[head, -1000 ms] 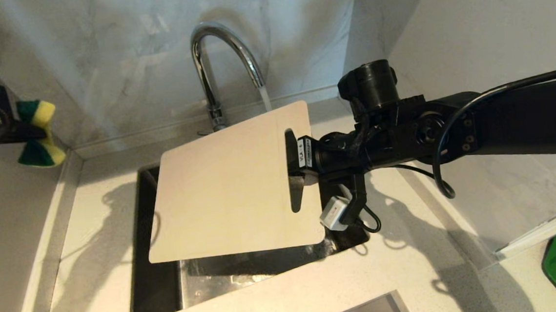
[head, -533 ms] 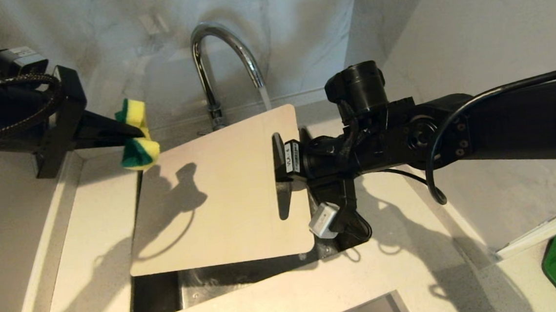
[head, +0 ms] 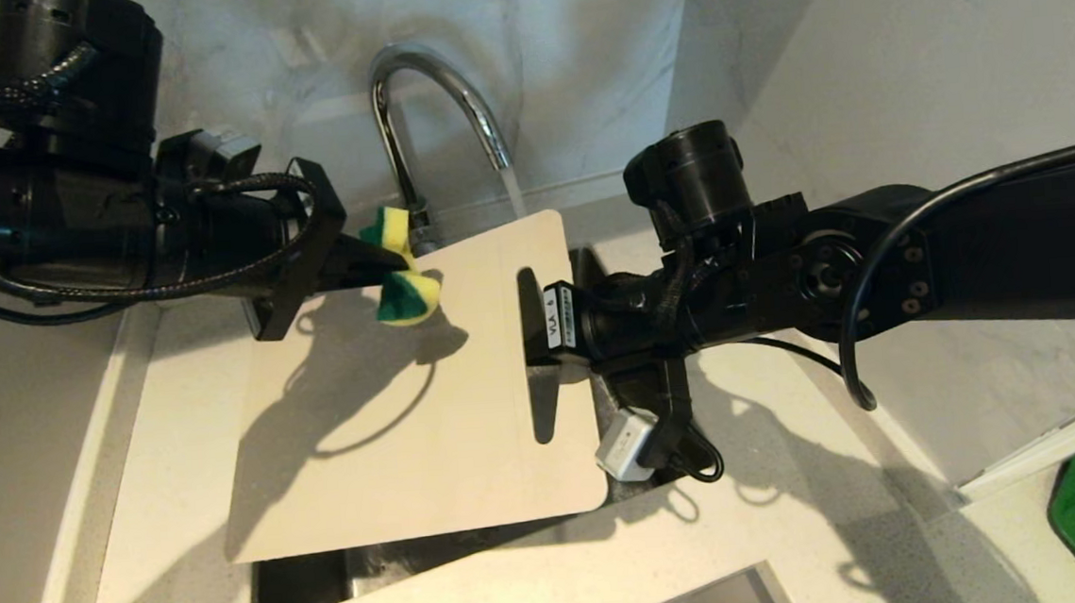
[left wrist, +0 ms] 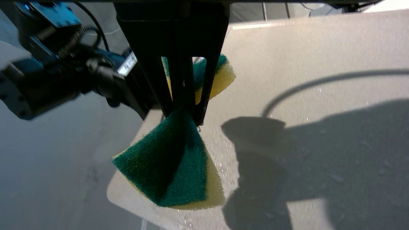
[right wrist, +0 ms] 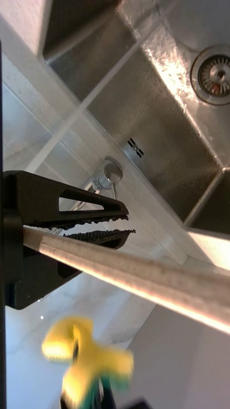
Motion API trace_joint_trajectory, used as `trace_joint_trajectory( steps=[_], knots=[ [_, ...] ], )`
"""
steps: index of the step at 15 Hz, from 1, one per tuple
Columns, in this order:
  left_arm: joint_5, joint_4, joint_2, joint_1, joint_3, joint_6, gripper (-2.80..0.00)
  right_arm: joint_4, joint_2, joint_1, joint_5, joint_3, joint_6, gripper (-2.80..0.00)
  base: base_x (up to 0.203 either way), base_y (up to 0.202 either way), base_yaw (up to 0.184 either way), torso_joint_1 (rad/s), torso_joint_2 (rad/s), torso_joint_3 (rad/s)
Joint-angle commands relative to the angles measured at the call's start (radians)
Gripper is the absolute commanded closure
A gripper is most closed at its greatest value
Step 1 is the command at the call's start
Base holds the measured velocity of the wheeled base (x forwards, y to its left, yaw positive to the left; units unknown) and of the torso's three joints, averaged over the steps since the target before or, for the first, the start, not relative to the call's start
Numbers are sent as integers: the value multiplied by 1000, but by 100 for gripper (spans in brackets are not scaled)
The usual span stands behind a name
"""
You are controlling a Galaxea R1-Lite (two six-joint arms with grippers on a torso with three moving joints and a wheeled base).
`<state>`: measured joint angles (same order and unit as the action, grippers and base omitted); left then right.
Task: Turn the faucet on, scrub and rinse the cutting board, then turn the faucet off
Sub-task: Scrub the cutting board underwater
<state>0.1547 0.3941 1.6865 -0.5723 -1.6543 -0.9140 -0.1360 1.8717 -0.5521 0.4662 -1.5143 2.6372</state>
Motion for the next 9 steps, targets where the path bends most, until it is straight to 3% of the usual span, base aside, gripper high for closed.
trace_joint_trajectory(
  steps=[1,4,9],
  knots=[
    [0,-17,60,3,0,13,0,1,-20,-2,3,15,15,0,0,0,0,0,0,0],
    [-4,-45,97,18,2,107,0,1,-25,0,3,19,13,0,0,0,0,0,0,0],
    [-1,-46,167,60,6,115,0,59,-31,0,3,49,-21,0,0,0,0,0,0,0]
  ],
)
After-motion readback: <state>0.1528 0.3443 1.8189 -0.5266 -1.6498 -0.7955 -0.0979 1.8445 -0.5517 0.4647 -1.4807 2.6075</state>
